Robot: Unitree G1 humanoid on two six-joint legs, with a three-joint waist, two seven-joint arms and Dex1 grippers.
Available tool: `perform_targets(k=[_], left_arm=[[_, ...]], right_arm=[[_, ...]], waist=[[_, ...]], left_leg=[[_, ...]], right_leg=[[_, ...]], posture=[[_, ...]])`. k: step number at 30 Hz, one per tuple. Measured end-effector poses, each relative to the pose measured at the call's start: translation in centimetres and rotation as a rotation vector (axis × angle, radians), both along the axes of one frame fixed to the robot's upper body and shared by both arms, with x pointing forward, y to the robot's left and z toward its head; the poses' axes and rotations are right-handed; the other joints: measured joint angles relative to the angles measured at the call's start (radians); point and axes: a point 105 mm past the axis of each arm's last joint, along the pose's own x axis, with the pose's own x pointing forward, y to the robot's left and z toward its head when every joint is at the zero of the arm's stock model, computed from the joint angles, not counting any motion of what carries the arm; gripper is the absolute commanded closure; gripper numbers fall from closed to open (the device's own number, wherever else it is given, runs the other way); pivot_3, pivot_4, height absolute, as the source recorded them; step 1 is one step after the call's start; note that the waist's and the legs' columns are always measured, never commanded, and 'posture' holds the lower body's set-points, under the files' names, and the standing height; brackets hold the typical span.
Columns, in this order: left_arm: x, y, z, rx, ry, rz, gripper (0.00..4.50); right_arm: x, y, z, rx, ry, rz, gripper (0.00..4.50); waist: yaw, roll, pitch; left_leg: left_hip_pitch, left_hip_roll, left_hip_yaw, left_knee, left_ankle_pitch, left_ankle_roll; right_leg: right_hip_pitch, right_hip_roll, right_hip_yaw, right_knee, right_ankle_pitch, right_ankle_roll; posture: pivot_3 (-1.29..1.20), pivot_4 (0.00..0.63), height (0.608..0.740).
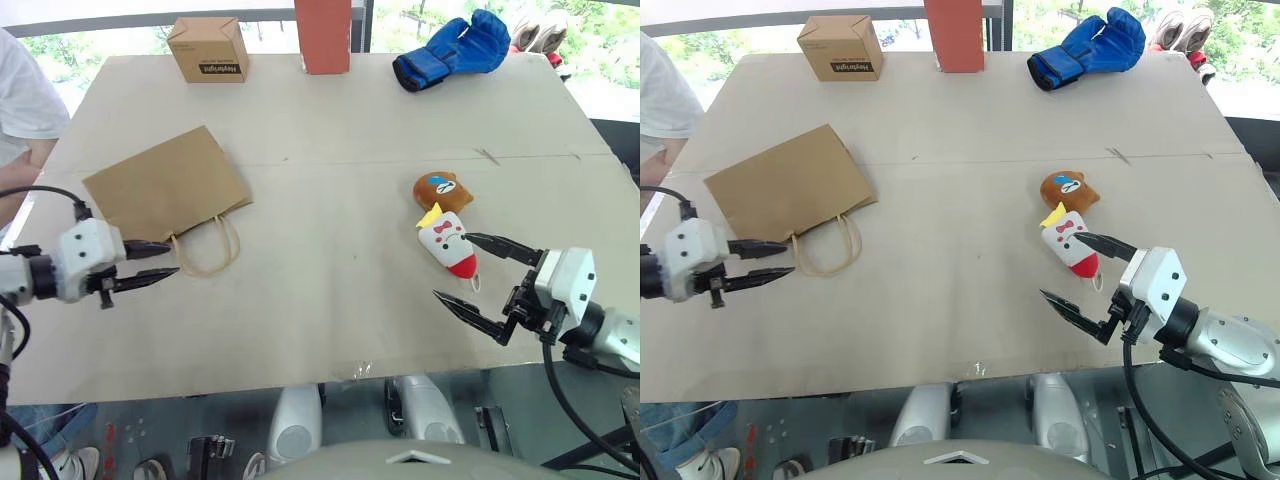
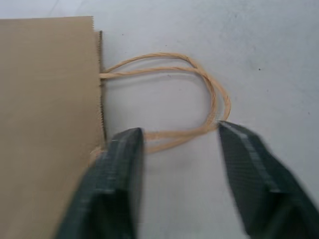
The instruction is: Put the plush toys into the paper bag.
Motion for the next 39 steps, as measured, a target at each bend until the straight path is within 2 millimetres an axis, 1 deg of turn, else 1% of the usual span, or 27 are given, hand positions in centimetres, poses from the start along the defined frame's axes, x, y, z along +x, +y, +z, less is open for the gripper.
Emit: perform_targets(k=[6, 12, 15, 16, 18, 19, 20, 21, 25, 27, 30, 32, 33, 34, 35, 36, 37, 38, 39], left_arm=[[0.1, -0.3, -1.2, 0.072, -0.005, -0.045, 0.71], [2.0, -1.2, -1.6, 0.140, -0.116, -0.068, 0.71], [2.4, -1.8, -1.7, 0.139, -0.142, -0.092, 1.50], [2.4, -2.2, -2.0, 0.122, -0.133, -0.102, 2.06], [2.4, -2.6, -2.4, 0.068, -0.105, -0.099, 3.01], [2.4, -2.7, -2.4, 0.041, -0.092, -0.093, 3.41], [2.4, -3.0, -2.3, 0.001, -0.074, -0.088, 3.99], [2.4, -3.2, -2.2, -0.032, -0.060, -0.081, 4.44], [2.8, -5.0, -1.0, -0.283, 0.054, -0.018, 4.44], [3.0, -6.2, -0.4, -0.374, 0.102, -0.005, 4.44], [3.3, -7.8, 0.2, -0.494, 0.148, 0.018, 4.50], [3.8, -9.6, 0.9, -0.599, 0.174, 0.015, 4.50], [3.9, -10.5, 1.3, -0.644, 0.189, 0.006, 4.50], [4.0, -11.2, 1.7, -0.675, 0.198, -0.007, 4.50], [4.0, -11.7, 2.0, -0.694, 0.205, -0.015, 4.50], [3.9, -12.7, 2.6, -0.745, 0.227, -0.026, 4.50], [3.9, -13.8, 3.1, -0.781, 0.240, -0.048, 4.50], [3.6, -15.8, 3.9, -0.831, 0.262, -0.102, 4.50], [3.5, -16.1, 4.0, -0.835, 0.264, -0.112, 4.50]], right_arm=[[0.0, 0.0, 0.1, 0.004, -0.005, -0.010, 0.00], [-0.1, 0.2, 0.3, 0.004, -0.012, -0.009, 0.00], [-0.2, 0.3, 0.3, 0.003, -0.014, -0.009, 0.00], [-0.3, 0.3, 0.4, 0.003, -0.018, -0.010, 0.00], [-0.3, 0.3, 0.4, 0.004, -0.015, -0.016, 0.00], [-0.3, 0.3, 0.3, 0.004, -0.014, -0.018, 0.00], [-0.3, 0.3, 0.4, 0.004, -0.015, -0.021, 0.00], [-0.3, 0.3, 0.4, 0.004, -0.016, -0.023, 0.00], [-0.1, 0.4, 0.3, 0.006, -0.010, -0.039, 0.00], [0.0, 0.6, 0.2, 0.018, 0.002, -0.042, 0.00], [0.2, 1.6, -0.2, 0.049, 0.046, -0.017, 0.81], [0.8, 2.5, -0.2, 0.077, 0.068, 0.002, 1.64], [1.2, 3.0, -0.3, 0.085, 0.076, 0.011, 2.12], [1.6, 3.3, -0.2, 0.095, 0.080, 0.015, 2.69], [1.8, 3.6, -0.2, 0.098, 0.081, 0.018, 2.96], [2.7, 4.6, -0.3, 0.110, 0.086, 0.033, 3.34], [3.4, 5.4, -0.3, 0.126, 0.089, 0.043, 3.84], [4.4, 7.2, -0.5, 0.138, 0.105, 0.082, 4.43], [4.4, 7.4, -0.6, 0.135, 0.110, 0.089, 4.43]], waist=[[0.001, 0.000, 0.000], [0.006, -0.001, -0.001], [0.006, -0.001, -0.001], [0.006, -0.001, -0.001], [0.004, -0.001, -0.001], [0.004, -0.001, -0.001], [0.003, -0.001, -0.001], [0.003, -0.001, -0.001], [0.003, -0.001, -0.001], [0.001, -0.001, -0.001], [-0.002, -0.001, -0.001], [-0.003, -0.001, -0.001], [-0.003, -0.001, -0.001], [-0.003, -0.001, -0.001], [-0.003, -0.001, -0.001], [-0.004, -0.001, -0.001], [-0.006, -0.001, -0.001], [-0.006, -0.001, -0.001], [-0.006, -0.001, -0.001]], left_leg=[[0.000, 0.000, 0.000, 0.000, 0.000, 0.000], [0.000, 0.000, 0.000, 0.001, 0.000, 0.000], [0.000, 0.000, 0.000, 0.001, 0.000, 0.000], [0.000, 0.000, 0.000, 0.001, 0.000, 0.000], [0.000, 0.000, 0.000, 0.001, 0.000, 0.000], [0.000, 0.000, 0.000, 0.001, 0.000, 0.000], [0.000, 0.000, 0.000, 0.002, 0.000, 0.000], [0.000, 0.000, 0.000, 0.002, 0.000, 0.000], [0.000, 0.000, -0.001, 0.003, 0.000, 0.000], [0.000, 0.000, -0.001, 0.003, 0.000, 0.000], [0.000, 0.000, -0.001, 0.004, 0.000, 0.000], [0.000, 0.000, -0.002, 0.005, 0.000, 0.000], [0.000, 0.000, -0.002, 0.005, 0.000, 0.000], [0.000, 0.000, -0.002, 0.005, 0.000, 0.000], [0.000, 0.000, -0.002, 0.005, 0.000, 0.000], [0.000, 0.000, -0.002, 0.005, 0.000, 0.000], [0.000, 0.000, -0.003, 0.005, 0.000, 0.000], [0.000, 0.000, -0.003, 0.005, 0.000, 0.000], [0.000, 0.000, -0.003, 0.005, 0.000, 0.000]], right_leg=[[0.000, 0.000, 0.000, 0.000, 0.000, 0.000], [0.000, 0.000, 0.000, 0.000, 0.000, 0.000], [0.001, 0.000, 0.000, 0.001, 0.000, 0.000], [0.001, 0.001, 0.000, 0.001, 0.000, 0.000], [0.001, 0.001, 0.000, 0.001, 0.000, 0.000], [0.001, 0.001, 0.000, 0.001, 0.000, 0.000], [0.001, 0.001, 0.000, 0.001, 0.000, 0.000], [0.001, 0.001, 0.000, 0.001, 0.000, 0.000], [0.001, 0.001, 0.000, 0.001, 0.000, 0.000], [0.001, 0.001, 0.000, 0.001, 0.000, 0.000], [0.002, 0.001, 0.000, 0.002, 0.000, 0.000], [0.002, 0.002, 0.000, 0.002, 0.000, 0.001], [0.002, 0.002, 0.000, 0.002, 0.000, 0.001], [0.002, 0.002, 0.000, 0.002, 0.000, 0.001], [0.002, 0.002, 0.001, 0.002, 0.000, 0.001], [0.003, 0.003, 0.001, 0.002, 0.001, 0.001], [0.003, 0.003, 0.001, 0.002, 0.001, 0.002], [0.003, 0.004, 0.001, 0.003, 0.002, 0.003], [0.003, 0.004, 0.001, 0.003, 0.002, 0.003]], posture=[[0.00, 0.150, 0.740], [0.00, 0.150, 0.740], [0.00, 0.150, 0.740], [0.00, 0.150, 0.740], [0.00, 0.150, 0.740], [0.00, 0.150, 0.740], [0.00, 0.150, 0.740], [0.00, 0.150, 0.740], [0.00, 0.150, 0.740], [0.00, 0.150, 0.740], [0.00, 0.150, 0.740], [0.00, 0.150, 0.740], [0.00, 0.150, 0.740], [0.00, 0.150, 0.740], [0.00, 0.150, 0.740], [0.00, 0.150, 0.740], [0.00, 0.150, 0.740], [0.00, 0.150, 0.740], [0.00, 0.150, 0.740]])
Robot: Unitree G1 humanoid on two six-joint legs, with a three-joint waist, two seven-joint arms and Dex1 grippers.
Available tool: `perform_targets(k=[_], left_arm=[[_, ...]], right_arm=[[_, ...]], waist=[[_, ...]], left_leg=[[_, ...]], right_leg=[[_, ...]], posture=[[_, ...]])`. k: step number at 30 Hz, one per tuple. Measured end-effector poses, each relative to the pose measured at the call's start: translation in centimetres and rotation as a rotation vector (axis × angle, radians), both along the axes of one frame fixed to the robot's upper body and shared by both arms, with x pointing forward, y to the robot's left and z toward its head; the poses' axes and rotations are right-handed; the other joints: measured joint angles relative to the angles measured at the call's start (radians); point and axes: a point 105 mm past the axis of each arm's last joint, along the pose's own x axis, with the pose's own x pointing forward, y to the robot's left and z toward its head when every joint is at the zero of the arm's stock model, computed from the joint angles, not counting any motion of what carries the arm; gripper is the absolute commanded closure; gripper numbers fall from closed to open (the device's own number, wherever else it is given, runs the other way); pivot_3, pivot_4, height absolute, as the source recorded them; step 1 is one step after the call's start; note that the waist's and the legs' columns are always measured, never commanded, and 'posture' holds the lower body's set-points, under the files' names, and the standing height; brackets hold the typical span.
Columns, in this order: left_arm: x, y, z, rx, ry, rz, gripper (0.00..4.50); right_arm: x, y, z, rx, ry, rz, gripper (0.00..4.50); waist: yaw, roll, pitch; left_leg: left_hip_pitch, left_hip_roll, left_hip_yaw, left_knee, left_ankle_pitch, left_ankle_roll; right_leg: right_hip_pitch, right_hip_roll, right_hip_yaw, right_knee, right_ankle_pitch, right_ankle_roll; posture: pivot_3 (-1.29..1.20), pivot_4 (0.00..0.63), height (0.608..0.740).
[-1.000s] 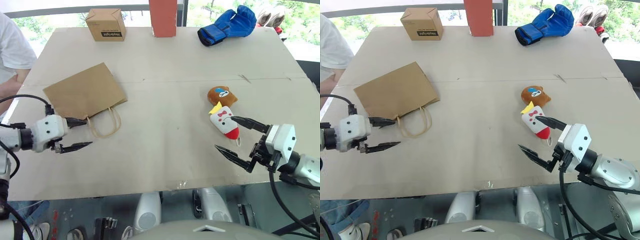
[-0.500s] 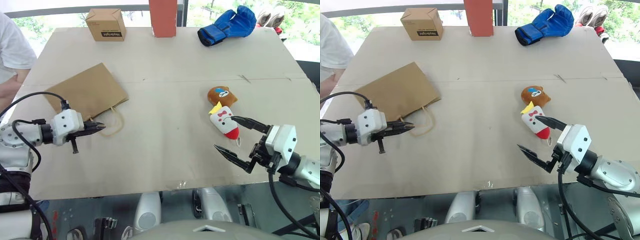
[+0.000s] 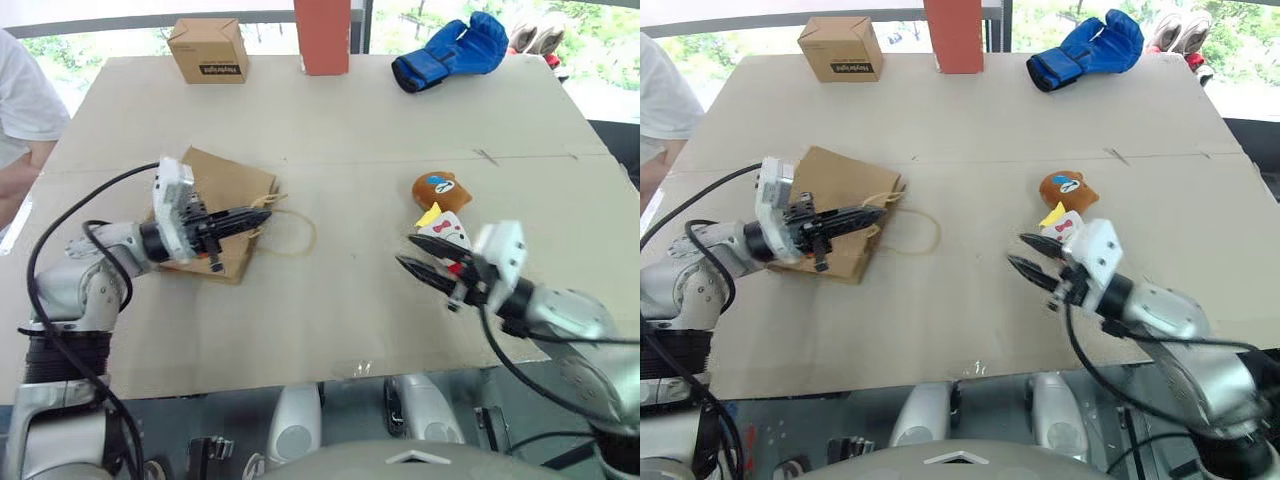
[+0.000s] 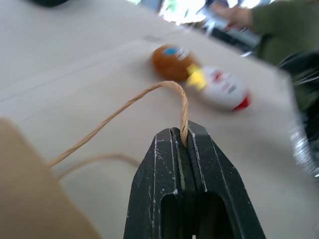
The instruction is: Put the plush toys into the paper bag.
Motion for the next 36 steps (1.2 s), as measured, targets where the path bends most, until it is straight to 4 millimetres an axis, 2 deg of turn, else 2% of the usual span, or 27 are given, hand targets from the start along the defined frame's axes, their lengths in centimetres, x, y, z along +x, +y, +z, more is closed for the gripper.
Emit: perform_targets(k=[2, 7, 10, 13, 17, 22, 27, 33, 36], left_arm=[[-0.1, -0.7, 0.4, -0.032, 0.021, 0.000, 4.50], [-1.0, -4.3, 1.6, -0.120, 0.017, -0.092, 4.50], [-0.7, -4.8, 2.2, -0.138, -0.001, -0.081, 4.50], [-0.8, -5.5, 2.5, -0.166, -0.009, -0.082, 4.50], [-0.6, -5.9, 2.7, -0.193, -0.009, -0.052, 4.50], [0.5, -5.0, 3.6, -0.218, -0.049, 0.075, 4.50], [1.5, -3.0, 5.8, -0.243, -0.170, 0.251, 4.50], [1.6, -1.8, 7.4, -0.283, -0.256, 0.365, 4.50], [1.0, -1.2, 7.2, -0.287, -0.261, 0.386, 4.50]], right_arm=[[0.9, 1.7, -0.8, -0.018, 0.011, 0.049, 4.43], [3.9, 6.7, -2.3, -0.059, 0.018, 0.183, 4.43], [4.8, 8.3, -3.2, -0.057, 0.036, 0.227, 4.43], [5.2, 9.9, -5.0, -0.068, 0.081, 0.271, 4.43], [5.2, 11.5, -6.2, -0.069, 0.105, 0.307, 4.43], [4.9, 13.5, -7.7, -0.040, 0.165, 0.320, 4.43], [5.5, 15.3, -7.9, -0.049, 0.139, 0.262, 4.43], [7.0, 15.3, -8.0, -0.088, 0.086, 0.170, 4.43], [7.5, 15.2, -8.0, -0.092, 0.076, 0.130, 4.43]], waist=[[-0.002, -0.001, 0.000], [-0.001, 0.000, 0.000], [0.002, 0.000, 0.000], [-0.001, 0.000, 0.000], [-0.002, 0.000, 0.000], [-0.002, 0.000, 0.000], [-0.005, 0.000, 0.000], [-0.001, 0.000, 0.000], [-0.001, 0.000, 0.000]], left_leg=[[0.001, 0.000, 0.000, 0.000, 0.000, 0.000], [0.000, 0.000, -0.001, 0.000, 0.000, 0.000], [0.000, 0.000, -0.001, 0.000, 0.000, 0.000], [0.000, 0.000, -0.001, 0.000, 0.000, 0.000], [0.000, 0.000, -0.002, 0.000, 0.000, 0.000], [0.000, 0.000, -0.002, 0.000, 0.000, 0.000], [0.001, 0.000, -0.002, -0.001, 0.000, 0.000], [0.003, 0.000, -0.002, -0.001, 0.001, -0.002], [0.004, 0.000, -0.002, 0.000, 0.001, -0.002]], right_leg=[[0.000, 0.001, 0.000, 0.000, 0.000, 0.000], [0.000, 0.001, 0.000, 0.001, 0.001, 0.001], [0.000, 0.001, 0.000, 0.000, 0.001, 0.001], [0.000, 0.001, 0.001, 0.000, 0.001, 0.001], [0.000, 0.002, 0.000, 0.001, 0.001, 0.001], [0.000, 0.002, 0.000, 0.001, 0.001, 0.001], [0.000, 0.002, 0.001, 0.002, 0.001, 0.000], [0.002, 0.002, 0.001, 0.002, 0.001, 0.000], [0.003, 0.002, 0.001, 0.002, 0.001, 0.000]], posture=[[0.00, 0.150, 0.740], [0.00, 0.150, 0.740], [0.00, 0.150, 0.740], [0.00, 0.150, 0.740], [0.00, 0.150, 0.740], [0.00, 0.150, 0.740], [0.00, 0.150, 0.740], [0.00, 0.150, 0.740], [0.00, 0.150, 0.740]])
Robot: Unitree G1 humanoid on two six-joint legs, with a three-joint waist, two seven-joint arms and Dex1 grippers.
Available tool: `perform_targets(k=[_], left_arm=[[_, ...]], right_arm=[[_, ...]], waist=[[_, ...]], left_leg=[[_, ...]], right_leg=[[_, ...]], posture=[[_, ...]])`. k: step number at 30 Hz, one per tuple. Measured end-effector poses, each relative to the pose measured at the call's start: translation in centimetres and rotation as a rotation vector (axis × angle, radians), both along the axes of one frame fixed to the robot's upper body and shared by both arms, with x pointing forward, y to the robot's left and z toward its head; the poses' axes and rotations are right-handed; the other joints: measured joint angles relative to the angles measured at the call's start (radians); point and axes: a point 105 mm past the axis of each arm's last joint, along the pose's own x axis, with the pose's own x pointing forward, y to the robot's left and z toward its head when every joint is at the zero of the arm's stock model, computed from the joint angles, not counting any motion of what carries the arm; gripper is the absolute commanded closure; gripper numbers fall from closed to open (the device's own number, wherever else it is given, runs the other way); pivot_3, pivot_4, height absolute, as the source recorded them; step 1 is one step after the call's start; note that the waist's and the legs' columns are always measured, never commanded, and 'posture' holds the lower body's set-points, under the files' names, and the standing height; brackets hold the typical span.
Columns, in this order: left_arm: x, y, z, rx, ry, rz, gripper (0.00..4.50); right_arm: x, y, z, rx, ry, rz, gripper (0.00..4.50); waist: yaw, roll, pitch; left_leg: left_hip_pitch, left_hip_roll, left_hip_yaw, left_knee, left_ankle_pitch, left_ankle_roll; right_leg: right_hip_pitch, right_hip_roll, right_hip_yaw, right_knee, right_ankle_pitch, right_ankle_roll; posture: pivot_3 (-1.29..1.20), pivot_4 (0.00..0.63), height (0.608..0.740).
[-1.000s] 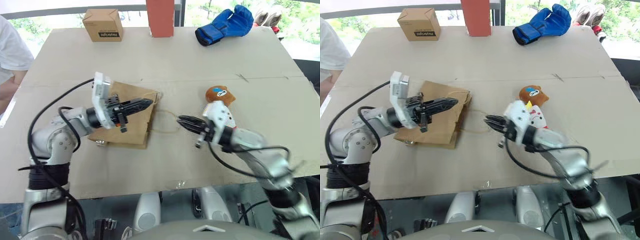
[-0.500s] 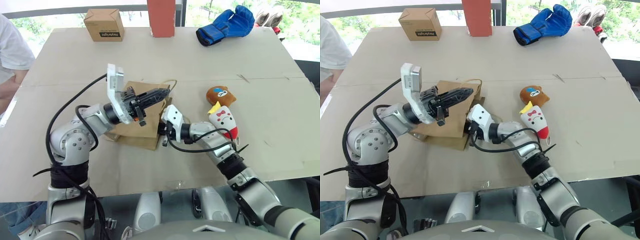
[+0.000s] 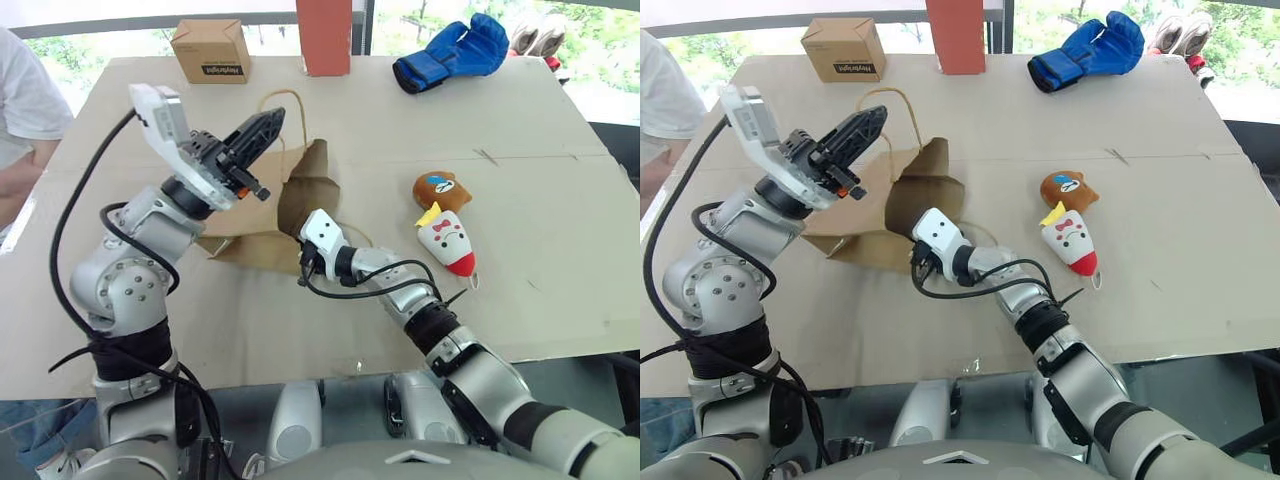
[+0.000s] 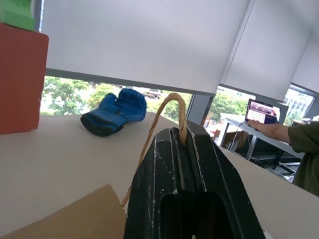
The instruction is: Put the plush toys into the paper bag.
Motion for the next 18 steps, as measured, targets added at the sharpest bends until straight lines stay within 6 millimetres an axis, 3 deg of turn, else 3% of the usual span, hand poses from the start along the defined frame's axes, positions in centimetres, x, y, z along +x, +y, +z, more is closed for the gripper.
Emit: perform_targets(k=[5, 6, 13, 16, 17, 18], left_arm=[[-1.3, 1.3, -3.0, 0.054, 0.071, -0.001, 4.50], [-1.3, 1.4, -3.0, 0.051, 0.070, 0.001, 4.50], [-1.4, 1.2, -1.6, 0.003, 0.012, -0.040, 4.50], [-1.2, 0.9, -2.0, -0.006, 0.017, -0.079, 4.50], [-1.1, 0.9, -2.1, -0.008, 0.016, -0.091, 4.50], [-1.1, 0.7, -2.2, -0.008, 0.015, -0.112, 4.50]], right_arm=[[0.7, -0.6, 0.2, 0.023, 0.045, -0.043, 4.43], [0.8, -0.7, 0.3, 0.027, 0.051, -0.046, 4.21], [0.5, -1.0, 1.2, 0.023, 0.031, -0.031, 1.88], [0.8, -3.1, 2.9, 0.021, -0.041, -0.072, 0.40], [0.9, -3.9, 3.4, 0.022, -0.055, -0.090, 0.06], [0.9, -5.1, 4.2, 0.025, -0.066, -0.106, 0.06]], waist=[[0.004, 0.000, 0.000], [0.005, 0.000, 0.000], [0.001, 0.001, 0.000], [0.003, 0.001, 0.000], [0.003, 0.001, 0.000], [0.004, 0.001, 0.000]], left_leg=[[0.000, 0.000, 0.000, 0.000, 0.000, 0.000], [-0.001, 0.000, 0.000, 0.000, 0.000, 0.000], [-0.003, 0.000, 0.000, -0.001, 0.000, 0.000], [-0.005, 0.000, -0.001, -0.002, 0.000, 0.000], [-0.005, 0.000, -0.001, -0.002, 0.000, 0.000], [-0.006, 0.000, -0.001, -0.002, 0.000, 0.000]], right_leg=[[0.001, 0.000, 0.000, 0.000, -0.001, -0.002], [0.001, 0.000, 0.000, 0.000, -0.001, -0.003], [0.000, 0.000, 0.000, -0.002, 0.000, 0.000], [-0.002, 0.000, 0.000, -0.003, 0.000, 0.000], [-0.002, 0.000, 0.000, -0.003, 0.000, 0.000], [-0.003, 0.000, 0.000, -0.003, 0.000, 0.000]], posture=[[0.00, 0.150, 0.740], [0.00, 0.150, 0.740], [0.00, 0.150, 0.740], [0.00, 0.150, 0.740], [0.00, 0.150, 0.740], [0.00, 0.150, 0.740]])
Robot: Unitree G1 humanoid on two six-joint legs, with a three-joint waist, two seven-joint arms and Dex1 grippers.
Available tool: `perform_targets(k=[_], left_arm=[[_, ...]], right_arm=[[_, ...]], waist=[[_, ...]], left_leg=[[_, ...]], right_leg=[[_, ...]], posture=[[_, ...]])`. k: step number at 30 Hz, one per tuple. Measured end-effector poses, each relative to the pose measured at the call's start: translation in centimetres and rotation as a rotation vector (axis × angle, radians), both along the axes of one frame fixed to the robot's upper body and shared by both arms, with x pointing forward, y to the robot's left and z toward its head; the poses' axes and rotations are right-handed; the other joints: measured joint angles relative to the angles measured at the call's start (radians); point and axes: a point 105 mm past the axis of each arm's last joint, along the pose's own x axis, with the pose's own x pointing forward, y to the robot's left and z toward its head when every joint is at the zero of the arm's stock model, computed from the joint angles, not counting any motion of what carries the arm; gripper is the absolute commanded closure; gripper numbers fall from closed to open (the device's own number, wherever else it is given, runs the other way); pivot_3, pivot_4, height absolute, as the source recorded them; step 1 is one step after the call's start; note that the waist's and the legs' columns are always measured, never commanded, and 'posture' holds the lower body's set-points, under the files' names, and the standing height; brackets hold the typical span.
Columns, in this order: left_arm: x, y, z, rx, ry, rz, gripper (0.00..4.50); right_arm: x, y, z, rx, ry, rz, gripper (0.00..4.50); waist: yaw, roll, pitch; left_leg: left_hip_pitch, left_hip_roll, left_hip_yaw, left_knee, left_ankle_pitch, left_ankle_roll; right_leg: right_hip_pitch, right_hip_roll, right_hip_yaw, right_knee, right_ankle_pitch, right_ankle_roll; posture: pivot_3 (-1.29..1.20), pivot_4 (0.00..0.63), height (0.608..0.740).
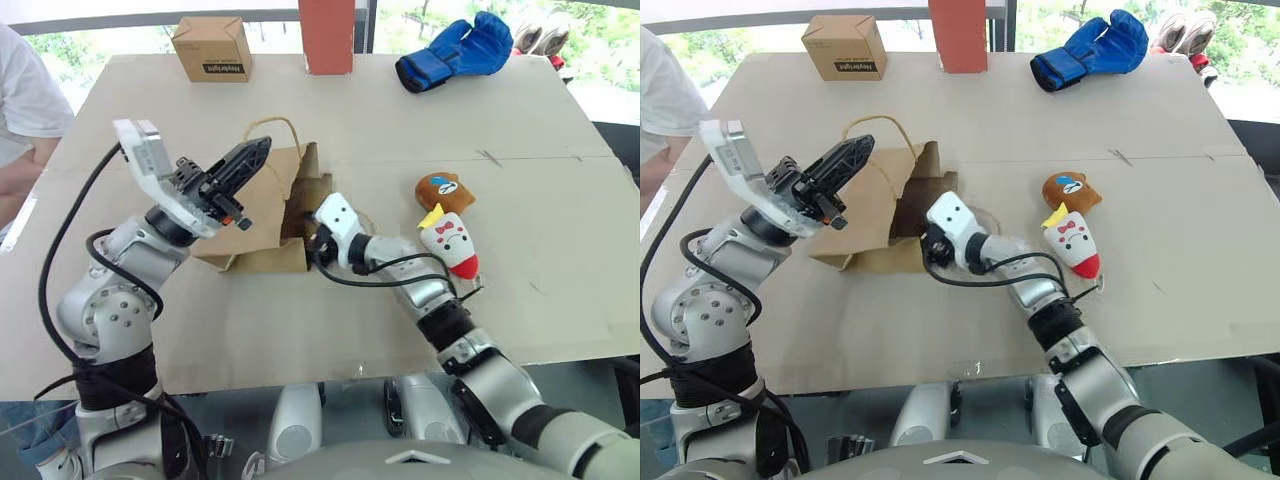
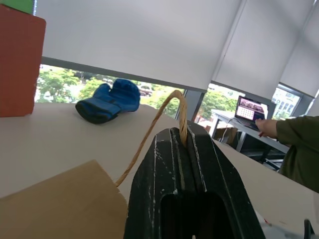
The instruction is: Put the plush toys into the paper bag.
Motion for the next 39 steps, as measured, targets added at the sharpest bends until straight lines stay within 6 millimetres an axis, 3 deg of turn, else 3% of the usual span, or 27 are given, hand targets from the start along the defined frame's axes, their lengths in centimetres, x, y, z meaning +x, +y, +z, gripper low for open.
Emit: perform_targets(k=[6, 8, 11, 17, 19, 20, 25, 27, 30, 32, 34, 36, 39], left_arm=[[0.6, -1.1, -0.2, 0.003, -0.019, -0.101, 4.50], [0.7, -1.3, -0.3, 0.007, -0.021, -0.114, 4.50], [0.8, -1.5, -0.6, 0.009, -0.015, -0.132, 4.50], [0.9, -1.6, -0.3, -0.007, -0.017, -0.180, 4.50], [0.6, -1.8, -0.1, -0.010, -0.019, -0.225, 4.50], [0.6, -1.8, 0.0, -0.009, -0.018, -0.234, 4.50], [0.5, -1.8, 0.3, 0.011, -0.008, -0.298, 4.50], [0.5, -1.8, 0.3, 0.006, -0.001, -0.314, 4.50], [0.5, -1.8, 0.2, -0.008, 0.016, -0.338, 4.50], [0.5, -1.9, 0.0, -0.017, 0.030, -0.356, 4.50], [0.4, -2.1, -0.1, -0.016, 0.037, -0.376, 4.50], [0.4, -2.3, 0.0, -0.015, 0.039, -0.390, 4.50], [0.4, -2.6, 0.1, -0.017, 0.037, -0.401, 4.50]], right_arm=[[-2.3, -6.5, 6.8, 0.016, -0.064, -0.057, 0.06], [-2.3, -7.7, 7.0, -0.029, -0.077, -0.109, 0.06], [-1.9, -10.9, 5.7, -0.131, -0.015, -0.265, 0.06], [-2.1, -16.6, -0.3, -0.365, 0.235, -0.550, 0.06], [-2.2, -18.1, -2.0, -0.417, 0.288, -0.622, 0.89], [-2.2, -18.2, -2.1, -0.421, 0.288, -0.628, 1.08], [-2.4, -18.3, -1.8, -0.408, 0.261, -0.650, 3.57], [-2.8, -18.6, -1.6, -0.387, 0.239, -0.654, 4.36], [-3.4, -18.7, -0.6, -0.311, 0.218, -0.629, 4.47], [-3.6, -17.7, 1.7, -0.161, 0.194, -0.578, 4.47], [-3.6, -15.2, 6.6, 0.108, 0.145, -0.450, 4.47], [-4.0, -13.0, 10.1, 0.247, 0.103, -0.326, 4.47], [-4.3, -11.2, 11.7, 0.315, 0.110, -0.229, 4.47]], waist=[[-0.003, 0.001, 0.000], [-0.004, 0.001, 0.000], [-0.002, 0.001, 0.000], [-0.002, 0.000, 0.000], [-0.003, 0.000, 0.000], [-0.004, 0.000, 0.000], [-0.004, 0.000, 0.000], [-0.002, 0.000, 0.001], [-0.002, 0.000, 0.001], [-0.005, 0.000, 0.001], [-0.016, 0.001, 0.002], [-0.021, 0.001, 0.002], [-0.019, 0.001, 0.001]], left_leg=[[0.001, 0.000, 0.000, 0.000, 0.000, 0.000], [0.001, 0.000, 0.001, -0.001, 0.000, 0.000], [0.000, 0.000, 0.001, -0.001, 0.000, 0.000], [0.000, 0.000, 0.001, -0.001, 0.000, 0.000], [0.000, 0.000, 0.002, -0.001, 0.000, 0.000], [0.000, 0.000, 0.002, -0.001, 0.000, 0.000], [0.000, 0.000, 0.001, -0.001, 0.000, 0.000], [0.000, 0.000, 0.001, -0.001, 0.000, 0.000], [0.000, 0.000, 0.001, -0.001, 0.000, 0.000], [0.000, 0.000, 0.001, -0.001, 0.000, 0.000], [0.001, 0.001, -0.001, -0.001, 0.000, 0.000], [0.001, 0.001, -0.002, -0.001, 0.000, 0.000], [0.001, 0.002, -0.003, -0.001, 0.000, 0.000]], right_leg=[[0.000, 0.000, 0.000, 0.000, -0.001, -0.001], [0.000, 0.000, 0.000, 0.000, -0.001, -0.002], [0.000, 0.000, 0.001, -0.001, -0.001, -0.002], [-0.001, 0.000, 0.001, -0.001, -0.002, -0.003], [-0.001, 0.000, 0.002, -0.001, -0.002, -0.003], [-0.001, 0.000, 0.002, -0.001, -0.002, -0.003], [-0.001, 0.000, 0.002, -0.002, -0.002, -0.003], [-0.001, 0.000, 0.001, -0.002, -0.002, -0.003], [-0.001, 0.000, 0.002, -0.002, -0.002, -0.002], [-0.001, 0.001, 0.001, -0.002, -0.003, 0.000], [-0.001, 0.003, 0.003, -0.001, -0.002, 0.001], [-0.001, 0.004, 0.002, -0.001, -0.001, 0.001], [-0.001, 0.005, 0.001, -0.001, -0.001, 0.000]], posture=[[0.00, 0.150, 0.740], [0.00, 0.150, 0.740], [0.00, 0.150, 0.740], [0.00, 0.150, 0.740], [0.00, 0.150, 0.740], [0.00, 0.150, 0.740], [0.00, 0.150, 0.740], [0.00, 0.150, 0.740], [0.00, 0.150, 0.740], [0.00, 0.150, 0.740], [0.00, 0.150, 0.740], [0.00, 0.150, 0.740], [0.00, 0.150, 0.740]])
